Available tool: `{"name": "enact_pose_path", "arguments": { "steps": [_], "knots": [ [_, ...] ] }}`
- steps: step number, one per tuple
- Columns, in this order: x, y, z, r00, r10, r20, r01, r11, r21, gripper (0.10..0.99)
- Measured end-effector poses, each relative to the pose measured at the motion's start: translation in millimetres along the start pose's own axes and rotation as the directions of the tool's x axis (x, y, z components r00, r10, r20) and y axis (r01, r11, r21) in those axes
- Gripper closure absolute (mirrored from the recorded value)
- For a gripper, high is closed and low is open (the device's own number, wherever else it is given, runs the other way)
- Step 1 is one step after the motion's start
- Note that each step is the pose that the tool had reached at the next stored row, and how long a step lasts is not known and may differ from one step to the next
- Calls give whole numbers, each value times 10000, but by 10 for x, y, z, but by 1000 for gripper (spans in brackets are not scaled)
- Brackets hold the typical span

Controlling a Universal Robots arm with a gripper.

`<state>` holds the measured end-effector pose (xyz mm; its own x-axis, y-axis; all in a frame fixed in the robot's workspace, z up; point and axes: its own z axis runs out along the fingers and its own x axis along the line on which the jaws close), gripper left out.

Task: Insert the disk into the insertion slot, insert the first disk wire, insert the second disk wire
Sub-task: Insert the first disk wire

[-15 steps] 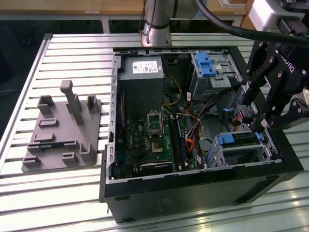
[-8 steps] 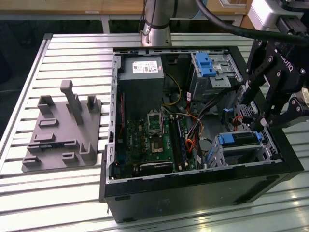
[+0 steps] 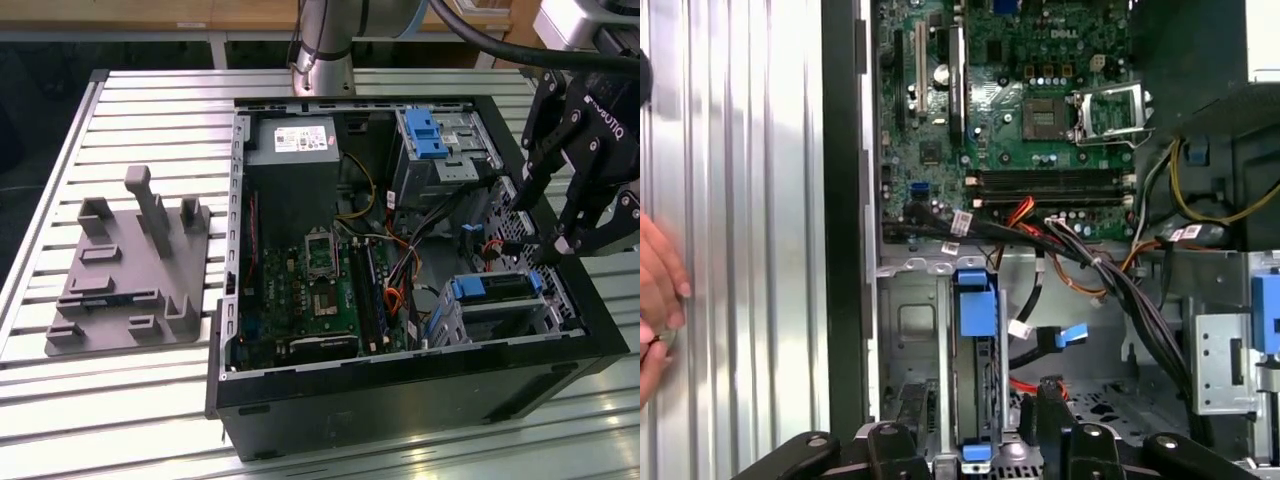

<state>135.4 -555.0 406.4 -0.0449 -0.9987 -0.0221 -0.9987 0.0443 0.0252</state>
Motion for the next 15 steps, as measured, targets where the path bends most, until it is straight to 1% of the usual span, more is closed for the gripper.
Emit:
{"name": "enact_pose_path", "arguments": {
  "steps": [2, 3, 6, 7, 8, 11, 13, 15],
  "knots": [
    [-5, -16, 4, 9998, 80, -161, -80, 10000, 9, 529],
    [-6, -22, 8, 9997, 149, -205, -149, 9999, 14, 529],
    [-12, -42, 22, 9990, 356, -276, -356, 9994, 24, 529],
    [-18, -53, 27, 9988, 371, -313, -370, 9993, 26, 529],
    [-22, -70, 33, 9987, 375, -356, -374, 9993, 21, 529],
    [-38, -122, 44, 9979, 378, -527, -381, 9993, -39, 529],
    [-70, -151, 56, 9976, 378, -587, -382, 9993, -60, 529],
    [-115, -175, 69, 9973, 378, -627, -383, 9992, -65, 529]
  ]
}}
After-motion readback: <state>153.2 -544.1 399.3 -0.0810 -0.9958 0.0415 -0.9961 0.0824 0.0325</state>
